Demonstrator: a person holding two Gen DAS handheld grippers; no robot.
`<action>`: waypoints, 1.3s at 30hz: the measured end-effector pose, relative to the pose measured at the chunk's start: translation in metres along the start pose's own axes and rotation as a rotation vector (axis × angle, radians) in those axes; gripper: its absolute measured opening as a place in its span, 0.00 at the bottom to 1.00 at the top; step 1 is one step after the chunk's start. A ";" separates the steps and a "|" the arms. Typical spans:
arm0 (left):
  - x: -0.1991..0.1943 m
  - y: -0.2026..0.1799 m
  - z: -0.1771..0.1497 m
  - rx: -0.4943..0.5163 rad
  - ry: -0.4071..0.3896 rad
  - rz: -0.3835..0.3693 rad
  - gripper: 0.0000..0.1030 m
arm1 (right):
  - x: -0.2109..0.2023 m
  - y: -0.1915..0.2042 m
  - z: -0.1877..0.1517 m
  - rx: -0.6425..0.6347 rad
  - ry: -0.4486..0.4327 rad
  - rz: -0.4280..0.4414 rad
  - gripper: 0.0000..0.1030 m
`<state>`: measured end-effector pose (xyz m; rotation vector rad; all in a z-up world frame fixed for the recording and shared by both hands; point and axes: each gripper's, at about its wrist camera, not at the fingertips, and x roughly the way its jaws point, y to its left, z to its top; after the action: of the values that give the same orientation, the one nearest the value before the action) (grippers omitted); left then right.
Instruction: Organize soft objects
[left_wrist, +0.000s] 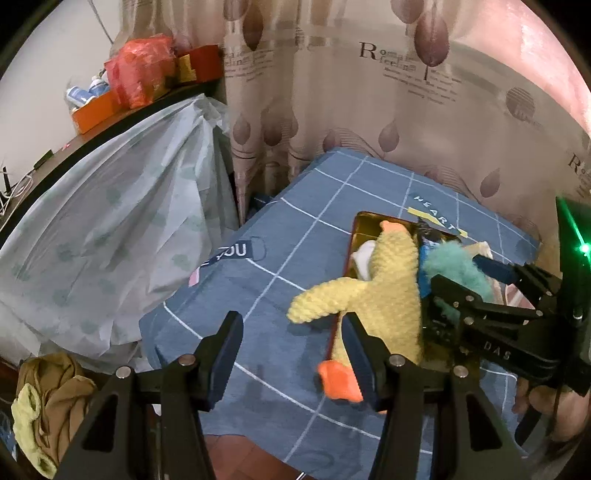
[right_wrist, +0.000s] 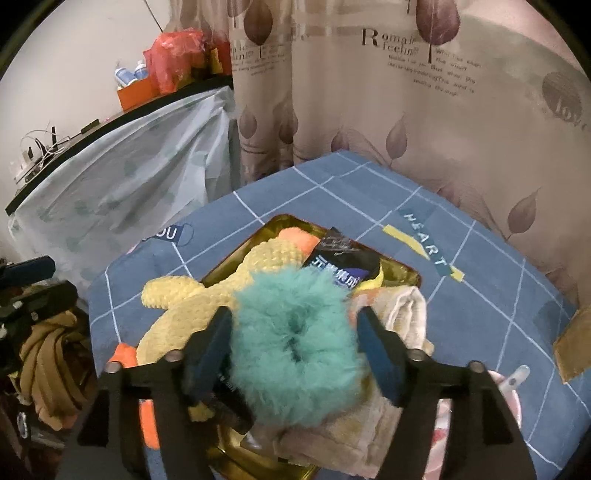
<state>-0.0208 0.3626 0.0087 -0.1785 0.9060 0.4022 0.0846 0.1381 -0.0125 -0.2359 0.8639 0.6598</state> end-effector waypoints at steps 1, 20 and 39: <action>-0.002 -0.004 0.000 0.005 -0.003 -0.003 0.55 | -0.004 0.000 0.000 0.005 -0.008 -0.006 0.77; -0.028 -0.090 -0.008 0.116 -0.017 -0.069 0.55 | -0.109 -0.018 -0.060 0.231 -0.009 -0.267 0.98; -0.036 -0.124 -0.015 0.184 -0.020 -0.072 0.55 | -0.118 -0.029 -0.086 0.292 0.030 -0.262 0.98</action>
<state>-0.0006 0.2355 0.0253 -0.0381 0.9085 0.2514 -0.0065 0.0254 0.0211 -0.0924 0.9273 0.2822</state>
